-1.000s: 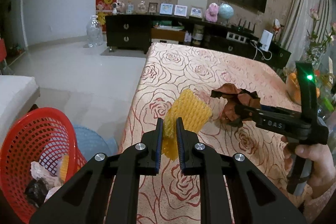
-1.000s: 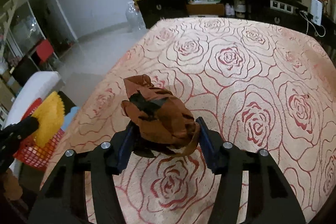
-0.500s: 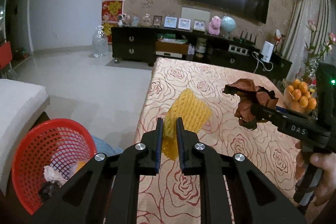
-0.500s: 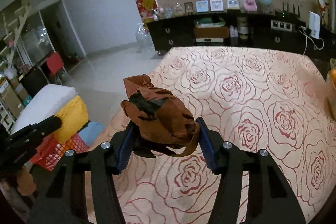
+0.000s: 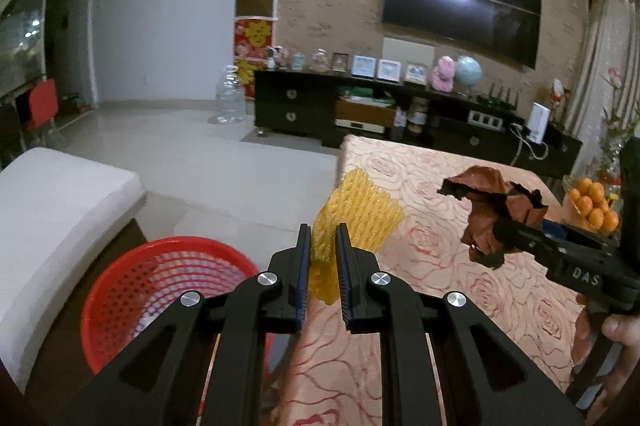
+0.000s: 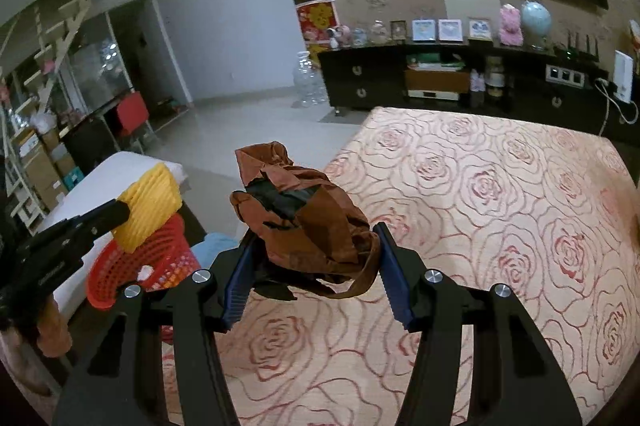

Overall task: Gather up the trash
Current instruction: 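Carry foam net and brown cloth over the red wastebasket and open both tools to drop them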

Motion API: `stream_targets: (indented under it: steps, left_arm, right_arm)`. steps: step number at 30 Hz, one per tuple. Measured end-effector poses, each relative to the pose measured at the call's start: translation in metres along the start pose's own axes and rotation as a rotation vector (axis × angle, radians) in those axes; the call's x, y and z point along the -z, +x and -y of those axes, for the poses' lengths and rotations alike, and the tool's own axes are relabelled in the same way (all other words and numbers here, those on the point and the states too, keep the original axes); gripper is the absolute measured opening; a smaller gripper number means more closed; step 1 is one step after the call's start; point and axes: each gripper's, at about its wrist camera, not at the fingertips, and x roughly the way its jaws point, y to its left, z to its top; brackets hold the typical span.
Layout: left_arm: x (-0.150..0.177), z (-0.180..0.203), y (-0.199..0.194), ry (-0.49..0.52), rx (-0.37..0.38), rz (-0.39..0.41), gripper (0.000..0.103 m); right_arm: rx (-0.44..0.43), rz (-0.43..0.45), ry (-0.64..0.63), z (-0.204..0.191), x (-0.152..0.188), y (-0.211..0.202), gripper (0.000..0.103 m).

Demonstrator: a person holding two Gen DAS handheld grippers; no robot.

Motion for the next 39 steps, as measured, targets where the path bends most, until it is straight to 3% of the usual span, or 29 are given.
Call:
stream_targets:
  steps: [18, 26, 39]
  left_arm:
    - [0.001, -0.080, -0.031, -0.094, -0.220, 0.017, 0.012]
    - [0.007, -0.108, -0.020, -0.130, -0.283, -0.029, 0.012]
    - [0.030, -0.136, 0.001, -0.159, -0.323, -0.137, 0.013]
  right_arm:
    - [-0.153, -0.039, -0.116, -0.096, -0.015, 0.027, 0.054]
    - [-0.230, -0.081, -0.193, -0.142, -0.027, 0.055, 0.055]
    - [-0.298, -0.201, -0.257, -0.189, -0.001, 0.107, 0.056]
